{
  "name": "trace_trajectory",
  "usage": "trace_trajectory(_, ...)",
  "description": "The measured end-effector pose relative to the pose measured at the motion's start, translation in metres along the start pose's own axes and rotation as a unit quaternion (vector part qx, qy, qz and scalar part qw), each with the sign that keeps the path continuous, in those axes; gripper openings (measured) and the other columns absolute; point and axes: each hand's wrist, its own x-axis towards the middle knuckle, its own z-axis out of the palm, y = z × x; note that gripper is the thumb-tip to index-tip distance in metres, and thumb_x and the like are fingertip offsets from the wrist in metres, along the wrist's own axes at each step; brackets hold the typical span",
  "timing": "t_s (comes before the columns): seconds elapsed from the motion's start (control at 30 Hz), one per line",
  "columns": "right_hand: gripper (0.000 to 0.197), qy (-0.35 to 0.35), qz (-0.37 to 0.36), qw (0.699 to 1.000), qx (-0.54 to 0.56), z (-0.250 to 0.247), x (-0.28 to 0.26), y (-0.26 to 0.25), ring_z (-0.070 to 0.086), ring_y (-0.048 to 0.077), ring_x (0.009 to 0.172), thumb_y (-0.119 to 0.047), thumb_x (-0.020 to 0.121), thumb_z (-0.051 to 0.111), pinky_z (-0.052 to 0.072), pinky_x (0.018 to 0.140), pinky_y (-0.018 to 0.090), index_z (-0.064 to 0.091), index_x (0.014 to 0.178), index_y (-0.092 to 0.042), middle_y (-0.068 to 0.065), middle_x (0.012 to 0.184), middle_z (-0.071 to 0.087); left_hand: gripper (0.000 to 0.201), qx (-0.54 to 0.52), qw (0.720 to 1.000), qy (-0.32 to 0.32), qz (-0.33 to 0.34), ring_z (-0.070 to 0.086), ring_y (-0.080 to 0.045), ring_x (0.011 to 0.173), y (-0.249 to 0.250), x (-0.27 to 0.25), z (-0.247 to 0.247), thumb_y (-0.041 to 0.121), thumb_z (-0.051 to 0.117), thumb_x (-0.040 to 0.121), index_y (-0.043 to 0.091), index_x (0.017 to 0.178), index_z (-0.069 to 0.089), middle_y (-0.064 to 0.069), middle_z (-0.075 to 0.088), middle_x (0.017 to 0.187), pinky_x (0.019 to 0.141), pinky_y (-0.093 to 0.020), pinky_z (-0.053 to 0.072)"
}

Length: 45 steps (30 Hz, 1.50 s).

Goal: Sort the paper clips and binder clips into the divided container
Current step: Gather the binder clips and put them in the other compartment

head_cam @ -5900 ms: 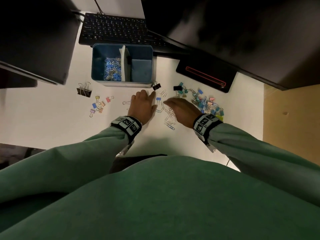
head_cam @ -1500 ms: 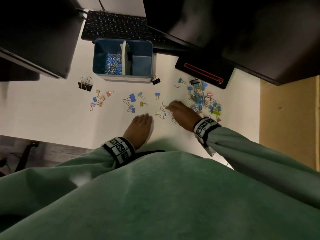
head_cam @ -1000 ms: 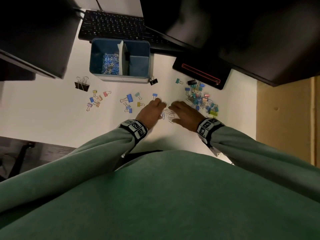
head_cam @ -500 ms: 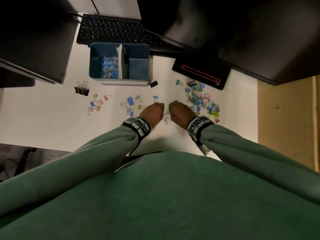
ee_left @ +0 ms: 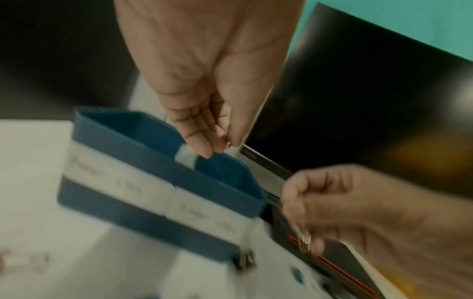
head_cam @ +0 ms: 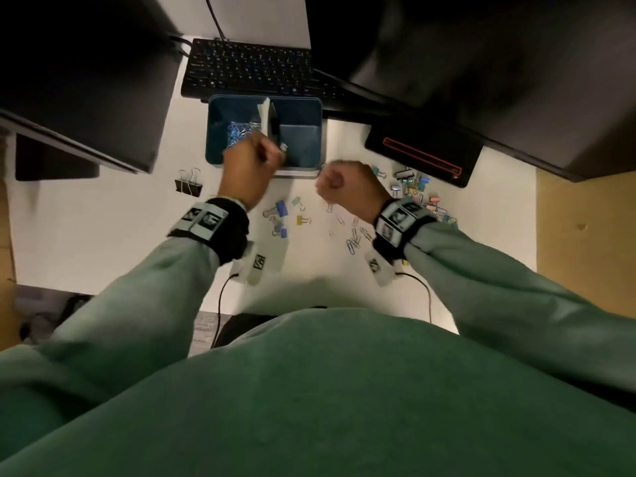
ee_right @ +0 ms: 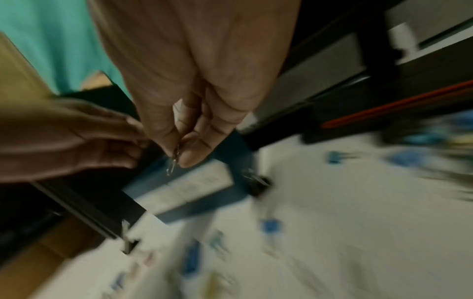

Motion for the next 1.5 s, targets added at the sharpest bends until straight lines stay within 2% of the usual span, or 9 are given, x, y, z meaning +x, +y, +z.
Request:
trace_trajectory(0.1, 0.017, 0.033, -0.060, 0.998, 0.010, 0.034, 0.051, -0.057, 0.061, 0.013, 0.071, -0.009, 0.085, 0.061, 0.050, 0.067, 0.023, 0.061, 0.075, -0.023, 0.000, 0.075, 0.064, 0.009, 0.085, 0.992, 0.094, -0.026, 0.057, -0.007, 0.075, -0.014, 0.026, -0.034, 0.015, 0.060, 0.090, 0.007, 0.093, 0.065, 0.003, 0.064, 0.086, 0.068, -0.002, 0.037)
trace_trajectory(0.27, 0.014, 0.069, -0.029, 0.995, -0.062, 0.077, 0.104, -0.088, 0.064, 0.015, 0.077, -0.002, 0.086, 0.058, 0.054, 0.082, 0.032, 0.067, 0.075, -0.003, 0.005, 0.079, 0.067, 0.012, 0.149, 0.985, 0.054, -0.063, 0.065, -0.025, 0.088, -0.048, 0.047, -0.037, 0.012, 0.060, 0.086, 0.009, 0.093, 0.070, -0.010, 0.071, 0.094, 0.078, -0.027, 0.046)
trace_trajectory(0.47, 0.015, 0.102, -0.084, 0.987, -0.086, 0.033, 0.054, -0.045, 0.062, 0.013, 0.085, -0.015, 0.092, 0.058, 0.051, 0.078, 0.022, 0.067, 0.103, -0.009, 0.007, 0.102, 0.065, 0.022, 0.144, 0.970, 0.166, 0.106, 0.054, -0.023, 0.097, -0.035, 0.001, -0.005, 0.006, 0.049, 0.089, 0.010, 0.110, 0.056, -0.013, 0.052, 0.113, 0.088, -0.031, 0.046)
trace_trajectory(0.57, 0.014, 0.146, -0.048, 0.976, -0.156, -0.013, 0.006, 0.011, 0.061, 0.018, 0.085, -0.021, 0.094, 0.052, 0.053, 0.077, 0.035, 0.063, 0.099, -0.014, 0.005, 0.101, 0.062, 0.035, 0.135, 0.964, -0.037, 0.224, 0.056, -0.029, 0.100, -0.035, -0.043, 0.055, 0.010, 0.055, 0.088, 0.013, 0.123, 0.056, -0.012, 0.049, 0.121, 0.089, -0.038, 0.049)
trace_trajectory(0.67, 0.016, 0.167, 0.028, 0.952, -0.254, -0.053, -0.049, 0.063, 0.059, 0.025, 0.096, -0.024, 0.095, 0.051, 0.050, 0.079, 0.037, 0.062, 0.104, -0.015, 0.007, 0.109, 0.059, 0.064, 0.246, 0.879, -0.221, 0.343, 0.042, -0.035, 0.130, -0.052, -0.075, 0.113, 0.020, 0.065, 0.084, 0.020, 0.143, 0.041, -0.017, 0.035, 0.149, 0.107, -0.046, 0.038)
trace_trajectory(0.77, 0.027, 0.167, 0.113, 0.929, -0.311, -0.081, -0.089, 0.108, 0.052, 0.029, 0.113, -0.027, 0.093, 0.052, 0.049, 0.090, 0.042, 0.058, 0.115, -0.014, 0.011, 0.124, 0.052, 0.076, 0.338, 0.831, -0.281, 0.340, 0.011, -0.032, 0.146, -0.065, -0.078, 0.139, 0.029, 0.061, 0.088, 0.025, 0.151, 0.019, -0.011, 0.004, 0.160, 0.116, -0.049, 0.022)
trace_trajectory(1.0, 0.032, 0.062, 0.069, 0.940, -0.327, -0.062, -0.106, 0.119, 0.052, 0.027, 0.113, -0.025, 0.091, 0.056, 0.049, 0.090, 0.042, 0.053, 0.122, -0.017, 0.008, 0.129, 0.047, 0.066, 0.308, 0.860, -0.223, 0.340, 0.023, -0.033, 0.143, -0.044, -0.063, 0.165, 0.025, 0.060, 0.089, 0.020, 0.148, 0.030, -0.013, 0.015, 0.158, 0.111, -0.053, 0.029)
trace_trajectory(1.17, 0.044, 0.108, 0.127, 0.938, -0.304, -0.059, -0.097, 0.124, 0.057, 0.034, 0.105, -0.024, 0.089, 0.061, 0.048, 0.086, 0.041, 0.047, 0.129, -0.014, 0.014, 0.126, 0.044, 0.060, 0.316, 0.872, -0.211, 0.309, 0.025, -0.032, 0.141, 0.011, -0.048, 0.206, 0.016, 0.049, 0.094, 0.019, 0.149, 0.026, -0.012, 0.018, 0.158, 0.113, -0.044, 0.026)
trace_trajectory(1.5, 0.002, 0.071, 0.105, 0.955, -0.267, -0.077, -0.105, 0.150, 0.059, 0.030, 0.091, -0.010, 0.089, 0.052, 0.052, 0.078, 0.040, 0.053, 0.091, -0.009, 0.012, 0.109, 0.053, 0.046, 0.307, 0.869, -0.163, 0.352, 0.052, -0.032, 0.120, -0.012, -0.041, 0.188, 0.016, 0.062, 0.085, 0.015, 0.130, 0.055, -0.013, 0.046, 0.143, 0.099, -0.049, 0.039)
